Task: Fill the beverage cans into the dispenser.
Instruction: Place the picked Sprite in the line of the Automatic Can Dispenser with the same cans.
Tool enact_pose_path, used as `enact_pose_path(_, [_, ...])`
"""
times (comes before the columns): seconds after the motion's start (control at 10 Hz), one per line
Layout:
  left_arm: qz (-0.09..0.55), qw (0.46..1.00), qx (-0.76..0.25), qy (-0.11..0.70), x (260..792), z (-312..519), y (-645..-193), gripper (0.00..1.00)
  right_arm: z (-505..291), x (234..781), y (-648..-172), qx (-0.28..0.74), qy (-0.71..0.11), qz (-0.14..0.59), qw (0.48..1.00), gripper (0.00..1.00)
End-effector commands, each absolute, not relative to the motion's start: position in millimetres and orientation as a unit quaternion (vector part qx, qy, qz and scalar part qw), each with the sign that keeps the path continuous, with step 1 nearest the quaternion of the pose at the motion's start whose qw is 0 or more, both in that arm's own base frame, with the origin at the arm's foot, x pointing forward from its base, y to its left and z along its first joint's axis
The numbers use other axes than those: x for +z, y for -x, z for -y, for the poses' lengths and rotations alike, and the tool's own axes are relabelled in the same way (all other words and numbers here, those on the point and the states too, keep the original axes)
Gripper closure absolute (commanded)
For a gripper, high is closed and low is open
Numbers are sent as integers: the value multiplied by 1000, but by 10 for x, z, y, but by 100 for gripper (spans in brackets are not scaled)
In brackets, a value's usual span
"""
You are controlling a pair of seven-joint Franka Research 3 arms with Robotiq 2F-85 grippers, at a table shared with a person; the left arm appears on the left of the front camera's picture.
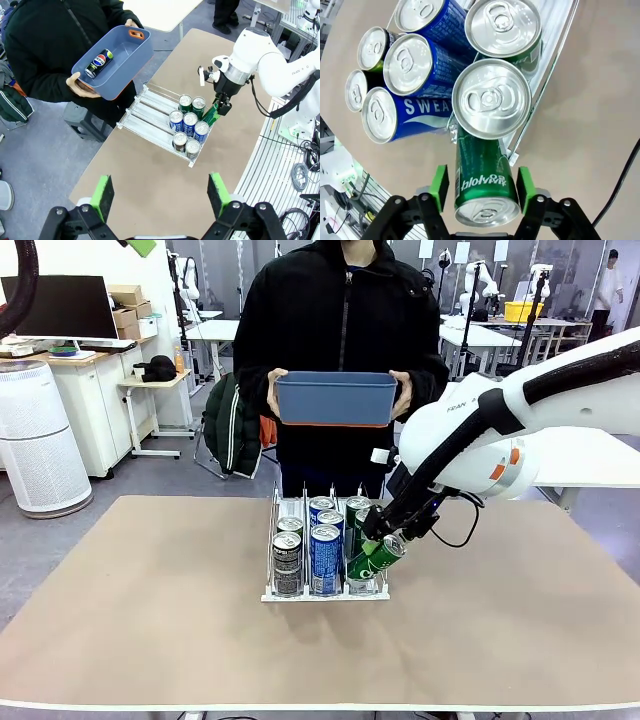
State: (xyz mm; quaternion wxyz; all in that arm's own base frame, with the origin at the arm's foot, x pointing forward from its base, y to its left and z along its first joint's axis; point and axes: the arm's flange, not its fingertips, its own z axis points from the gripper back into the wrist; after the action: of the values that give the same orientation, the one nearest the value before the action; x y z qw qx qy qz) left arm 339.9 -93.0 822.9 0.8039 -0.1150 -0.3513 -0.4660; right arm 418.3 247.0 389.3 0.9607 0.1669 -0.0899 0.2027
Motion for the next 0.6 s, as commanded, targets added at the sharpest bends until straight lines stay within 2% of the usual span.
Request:
enact_pose_path(0.0, [353, 804, -464, 115, 8225, 921, -3402, 0, -2530, 4031, -4172, 197, -133, 70, 969, 76])
enact_pose_path(0.1, [353, 804, -464, 115, 8225, 921, -3402, 0, -2579, 4082, -4205, 205, -108, 57, 971, 62])
enact_pose_path(0.2, [353, 804, -464, 115, 8225, 921, -3402, 0, -2652, 4133, -4243, 208, -80, 38, 974, 96])
enact_pose_path(0.3, [353, 804, -464, 115, 8225, 921, -3402, 0, -2761, 4152, -4267, 209, -65, 35, 975, 61])
enact_pose_path(0.4, [353, 804, -464, 115, 8225, 921, -3402, 0, -2843, 4168, -4323, 215, -48, 32, 975, 100])
enact_pose_path(0.5, [353, 804, -464, 115, 8225, 921, -3402, 0, -2896, 4170, -4419, 224, -38, 23, 974, 80])
